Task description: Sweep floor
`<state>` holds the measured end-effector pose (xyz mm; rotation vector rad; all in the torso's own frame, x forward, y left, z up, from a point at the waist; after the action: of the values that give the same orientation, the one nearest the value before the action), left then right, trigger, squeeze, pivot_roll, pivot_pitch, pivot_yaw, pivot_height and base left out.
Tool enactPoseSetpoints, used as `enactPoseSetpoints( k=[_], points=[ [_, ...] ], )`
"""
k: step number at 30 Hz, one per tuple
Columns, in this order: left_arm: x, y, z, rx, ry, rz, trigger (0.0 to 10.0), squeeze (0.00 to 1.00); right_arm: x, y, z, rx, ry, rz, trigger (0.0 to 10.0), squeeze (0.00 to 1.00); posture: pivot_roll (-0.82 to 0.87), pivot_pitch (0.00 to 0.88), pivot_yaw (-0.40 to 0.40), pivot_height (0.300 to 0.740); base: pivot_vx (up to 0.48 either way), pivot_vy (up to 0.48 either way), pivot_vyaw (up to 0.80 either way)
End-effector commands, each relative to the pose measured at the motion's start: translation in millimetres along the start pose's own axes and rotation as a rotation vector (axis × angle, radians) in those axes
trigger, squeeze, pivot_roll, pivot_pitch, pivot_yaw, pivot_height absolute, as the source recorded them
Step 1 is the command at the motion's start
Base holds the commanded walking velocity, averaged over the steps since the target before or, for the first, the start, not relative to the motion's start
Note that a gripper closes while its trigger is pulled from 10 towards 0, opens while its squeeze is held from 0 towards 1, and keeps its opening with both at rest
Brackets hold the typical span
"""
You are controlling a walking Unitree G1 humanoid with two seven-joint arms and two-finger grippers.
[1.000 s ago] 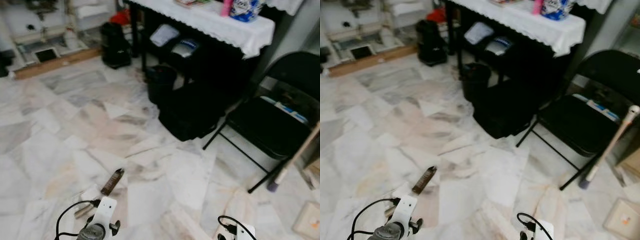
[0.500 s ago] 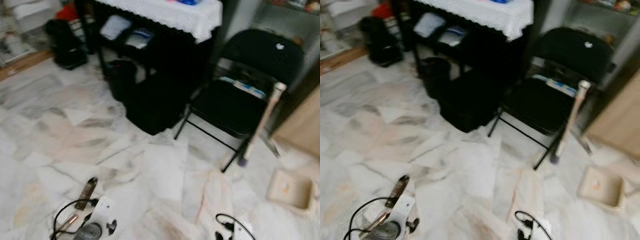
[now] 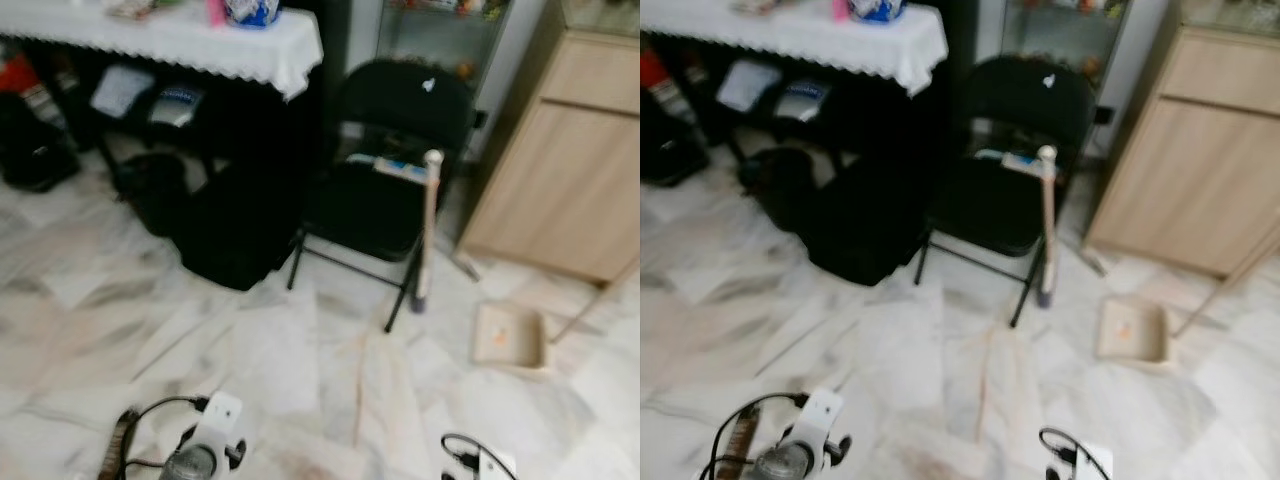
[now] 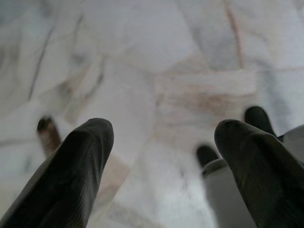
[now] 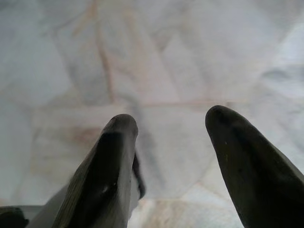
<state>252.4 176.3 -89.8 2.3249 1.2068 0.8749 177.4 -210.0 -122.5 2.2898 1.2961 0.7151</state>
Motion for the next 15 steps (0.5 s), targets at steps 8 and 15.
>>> enactPoseSetpoints(
  k=[8, 15],
  points=[
    [-4.1, -11.8, -2.3, 0.034, -0.013, 0.01, 10.0, 0.0, -2.4, -14.5, -3.2, 0.041, -0.009, 0.002, 10.0, 0.0, 0.0, 0.103, -0.006, 0.74, 0.0, -0.034, -0.72],
    [-3.8, -12.7, -2.4, 0.039, -0.008, -0.003, 10.0, 0.0, -1.6, -11.8, -3.0, 0.023, -0.004, 0.012, 10.0, 0.0, 0.0, 0.105, -0.008, 0.74, 0.0, 0.0, -0.51]
  ],
)
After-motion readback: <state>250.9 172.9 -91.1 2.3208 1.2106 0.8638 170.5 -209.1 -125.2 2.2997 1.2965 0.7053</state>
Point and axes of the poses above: a point about 5 cm out from each wrist's last joint towards the gripper, its own z axis pointing out of the wrist towards the gripper, its own y axis along the axis of the wrist's last joint, x = y × z, the point moved 4 cm from there along z, pointing out of the wrist towards the gripper, and after that the axes turned 13 degrees about z, right-handed, at the moved point
